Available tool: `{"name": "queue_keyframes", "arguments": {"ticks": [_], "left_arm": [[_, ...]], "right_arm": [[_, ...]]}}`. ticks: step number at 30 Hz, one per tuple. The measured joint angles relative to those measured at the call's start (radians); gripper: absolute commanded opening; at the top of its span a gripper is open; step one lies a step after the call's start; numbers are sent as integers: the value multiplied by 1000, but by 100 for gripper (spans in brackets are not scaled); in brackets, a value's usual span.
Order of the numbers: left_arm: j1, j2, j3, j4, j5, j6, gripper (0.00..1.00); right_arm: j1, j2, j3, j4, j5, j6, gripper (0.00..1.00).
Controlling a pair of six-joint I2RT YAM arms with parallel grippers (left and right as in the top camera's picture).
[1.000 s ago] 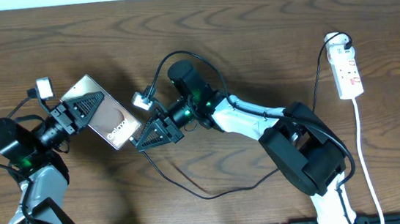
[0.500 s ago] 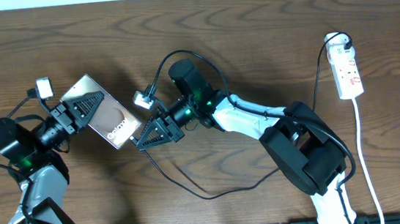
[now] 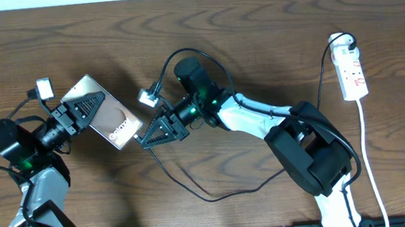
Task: Plug charger to phone and switch on socket
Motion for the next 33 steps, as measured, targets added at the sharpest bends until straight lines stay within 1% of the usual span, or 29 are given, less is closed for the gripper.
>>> {"name": "queue_keyframes", "arguments": {"ticks": [33], "left_arm": [[-2,0,0,-1,11,11,7]], "right_arm": [[-26,0,0,-51,-14,-5,2]]}}
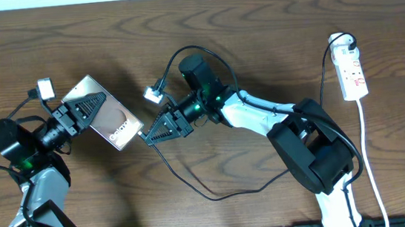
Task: Plug charger to phone and switch on socket
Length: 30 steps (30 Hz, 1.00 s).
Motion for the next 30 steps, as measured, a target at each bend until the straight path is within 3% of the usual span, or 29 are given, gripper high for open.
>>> {"name": "queue_keyframes", "arguments": {"ticks": [15,30], "left_arm": [[0,0,0,0,-1,1,7],[-6,0,0,-2,23,0,7]], "right_arm": [[-14,0,0,-14,-2,-6,2],[-37,0,0,-141,19,-72,2]]}}
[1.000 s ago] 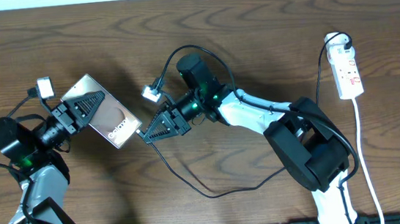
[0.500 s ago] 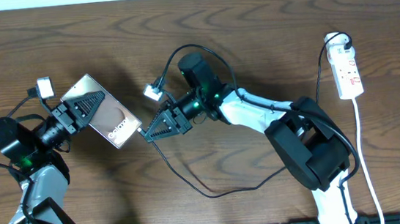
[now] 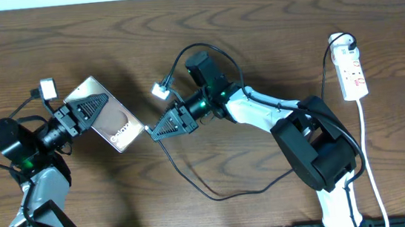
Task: Plug charger to phone and switch on socket
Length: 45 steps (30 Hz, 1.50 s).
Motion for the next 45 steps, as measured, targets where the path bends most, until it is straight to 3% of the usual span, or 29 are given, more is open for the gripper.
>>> {"name": "queue_keyframes", "arguments": {"ticks": [6,24,31,38,45], "left_arm": [[0,0,0,0,0,0,7],[0,0,0,0,0,1,7],[0,0,0,0,0,1,8],[0,0,0,0,0,1,7],[0,0,0,0,1,1,8]], "right_arm": [[20,0,0,-133,4,-80,2],[41,0,0,-178,-35,-251,1],[53,0,0,-143,-40,-249,1],[92,0,0,36,-54,-154,1],[97,0,0,56,-57,-105,1]]}}
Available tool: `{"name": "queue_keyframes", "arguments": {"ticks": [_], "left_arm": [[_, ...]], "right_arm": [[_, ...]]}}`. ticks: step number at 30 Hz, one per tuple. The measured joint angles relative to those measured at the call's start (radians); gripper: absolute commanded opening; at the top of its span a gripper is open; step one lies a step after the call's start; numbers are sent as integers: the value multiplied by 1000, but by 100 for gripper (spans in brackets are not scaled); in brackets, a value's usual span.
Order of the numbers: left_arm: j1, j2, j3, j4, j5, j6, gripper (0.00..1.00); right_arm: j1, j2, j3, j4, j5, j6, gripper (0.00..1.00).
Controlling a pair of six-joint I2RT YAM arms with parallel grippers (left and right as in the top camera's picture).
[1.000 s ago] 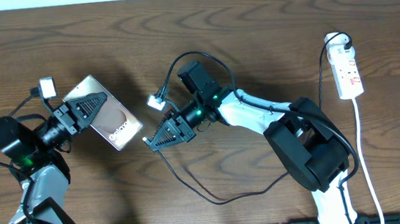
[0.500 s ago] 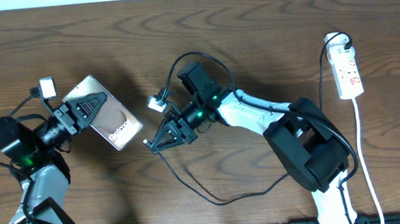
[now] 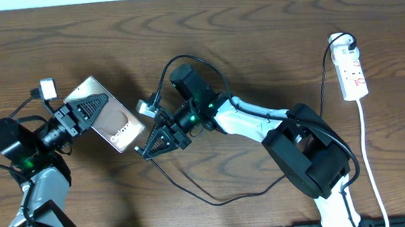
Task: Plug charger to phone and switch on socket
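Only the overhead view is given. The phone (image 3: 107, 115), a pale slab with a Galaxy label, lies tilted at the left. My left gripper (image 3: 101, 102) is shut on its upper part. My right gripper (image 3: 146, 149) is at the phone's lower right corner, its jaws closed on the black charger cable's plug end. The cable (image 3: 218, 195) loops across the table's front toward the right. The white power strip (image 3: 352, 69) lies at the far right with a plug in its top socket; its switch is too small to read.
The strip's white cord (image 3: 369, 157) runs down the right side to the front edge. The right arm's base (image 3: 319, 163) stands at front right, the left arm's body (image 3: 19, 146) at the left. A black rail lines the front edge.
My right gripper moved left and slightly down with the cable end, from a small gap right of the phone to its lower right corner. The left gripper and phone stayed put.
My right gripper held the cable end against the phone's lower right corner. It then stood a bit farther right, then farther still with a clear gap. Now it is back at that corner. The left gripper held the phone throughout.
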Motion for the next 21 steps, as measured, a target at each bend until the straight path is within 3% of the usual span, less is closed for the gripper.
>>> {"name": "queue_keyframes", "arguments": {"ticks": [21], "left_arm": [[0,0,0,-14,0,-1,7]], "right_arm": [[-1,0,0,70,31,84,1]]}}
